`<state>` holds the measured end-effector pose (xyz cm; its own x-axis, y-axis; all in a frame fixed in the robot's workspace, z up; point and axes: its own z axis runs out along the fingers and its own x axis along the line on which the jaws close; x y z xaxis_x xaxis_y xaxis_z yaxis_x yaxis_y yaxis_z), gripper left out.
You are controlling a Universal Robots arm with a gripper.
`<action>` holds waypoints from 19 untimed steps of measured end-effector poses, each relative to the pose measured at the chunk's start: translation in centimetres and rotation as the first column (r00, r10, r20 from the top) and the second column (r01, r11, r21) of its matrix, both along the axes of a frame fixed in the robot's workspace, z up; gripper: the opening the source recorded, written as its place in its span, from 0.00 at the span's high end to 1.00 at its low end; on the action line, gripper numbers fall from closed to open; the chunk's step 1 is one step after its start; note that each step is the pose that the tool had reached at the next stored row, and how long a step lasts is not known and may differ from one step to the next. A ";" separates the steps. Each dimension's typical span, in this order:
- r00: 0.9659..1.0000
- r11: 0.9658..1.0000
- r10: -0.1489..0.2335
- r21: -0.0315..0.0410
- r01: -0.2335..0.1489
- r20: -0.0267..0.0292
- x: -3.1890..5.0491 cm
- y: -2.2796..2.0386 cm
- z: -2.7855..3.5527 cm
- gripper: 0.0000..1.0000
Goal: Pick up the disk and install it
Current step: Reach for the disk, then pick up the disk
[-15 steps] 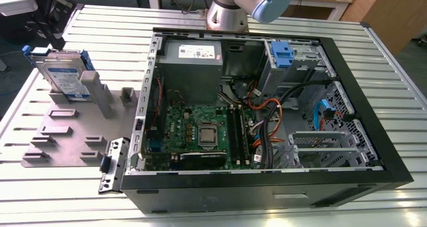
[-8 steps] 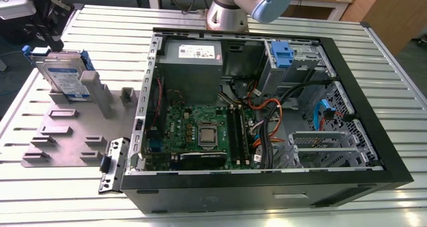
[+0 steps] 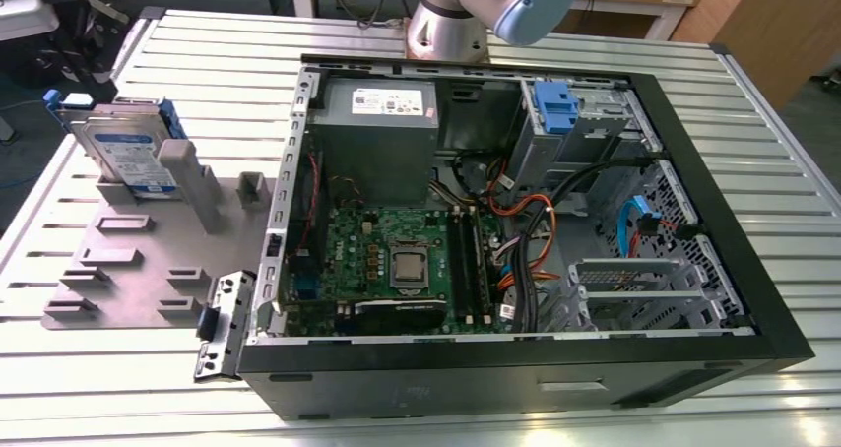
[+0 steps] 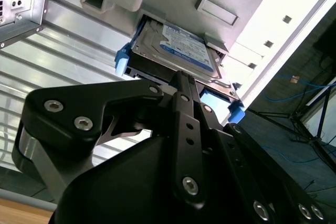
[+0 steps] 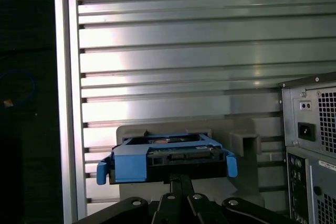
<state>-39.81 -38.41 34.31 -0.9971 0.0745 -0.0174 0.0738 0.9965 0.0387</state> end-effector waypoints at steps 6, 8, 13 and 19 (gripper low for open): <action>1.000 1.000 0.000 0.000 0.000 0.000 -0.44 0.27 -0.25 0.89; 1.000 1.000 0.000 0.000 0.000 0.000 -0.52 0.39 -0.35 0.89; 1.000 1.000 0.000 0.000 0.000 0.000 -0.66 0.57 -0.64 0.89; 1.000 1.000 0.000 0.000 0.000 0.000 -0.67 0.57 -0.67 0.89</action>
<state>-40.48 -37.84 33.64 -0.9971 0.0745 -0.0173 0.0738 0.9965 0.0385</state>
